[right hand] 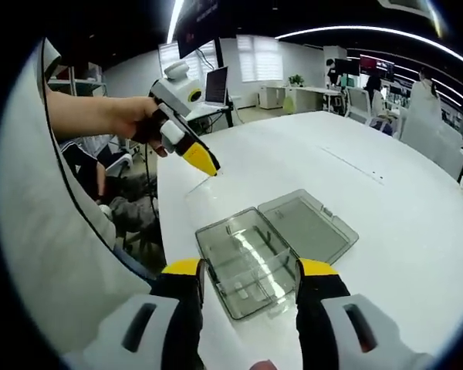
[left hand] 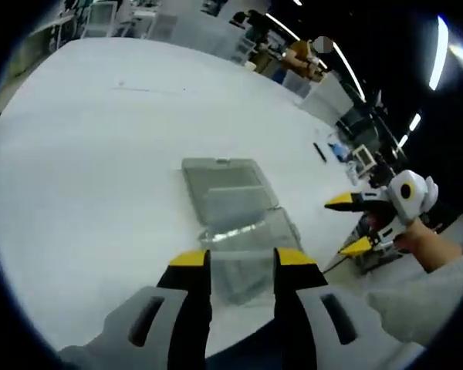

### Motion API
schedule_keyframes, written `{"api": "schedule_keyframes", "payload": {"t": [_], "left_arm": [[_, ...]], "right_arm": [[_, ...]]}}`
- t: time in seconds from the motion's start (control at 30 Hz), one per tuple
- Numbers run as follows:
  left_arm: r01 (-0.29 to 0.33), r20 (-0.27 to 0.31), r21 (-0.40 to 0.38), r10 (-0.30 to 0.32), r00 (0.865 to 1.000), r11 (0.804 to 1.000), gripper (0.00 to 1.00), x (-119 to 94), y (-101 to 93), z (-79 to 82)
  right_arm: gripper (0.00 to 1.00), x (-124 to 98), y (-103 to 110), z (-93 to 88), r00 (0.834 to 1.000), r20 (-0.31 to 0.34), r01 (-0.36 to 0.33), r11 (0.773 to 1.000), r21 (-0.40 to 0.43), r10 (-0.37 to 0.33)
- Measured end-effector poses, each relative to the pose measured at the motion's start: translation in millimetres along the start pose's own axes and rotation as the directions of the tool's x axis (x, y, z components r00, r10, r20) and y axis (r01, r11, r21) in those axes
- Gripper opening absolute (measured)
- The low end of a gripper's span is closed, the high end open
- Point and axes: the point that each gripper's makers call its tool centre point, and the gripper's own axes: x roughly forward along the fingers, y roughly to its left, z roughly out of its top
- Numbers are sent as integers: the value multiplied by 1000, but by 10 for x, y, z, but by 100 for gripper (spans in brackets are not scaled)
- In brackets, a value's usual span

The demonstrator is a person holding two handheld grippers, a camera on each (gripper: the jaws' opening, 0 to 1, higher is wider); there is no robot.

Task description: Insert the divider into the dual guide fixture by aligning both edges with the guide slots and pushing it downward to the bottom, including one-sided entry, uneven engagement, binding, and posture correction.

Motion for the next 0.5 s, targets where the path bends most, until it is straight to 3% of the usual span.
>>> {"api": "schedule_keyframes", "payload": {"t": [0.5], "left_arm": [[115, 0, -24, -115, 993, 993, 27, 16, -259, -49]], "right_arm": [[44, -33, 63, 124, 998, 61, -33, 998, 53, 29]]}}
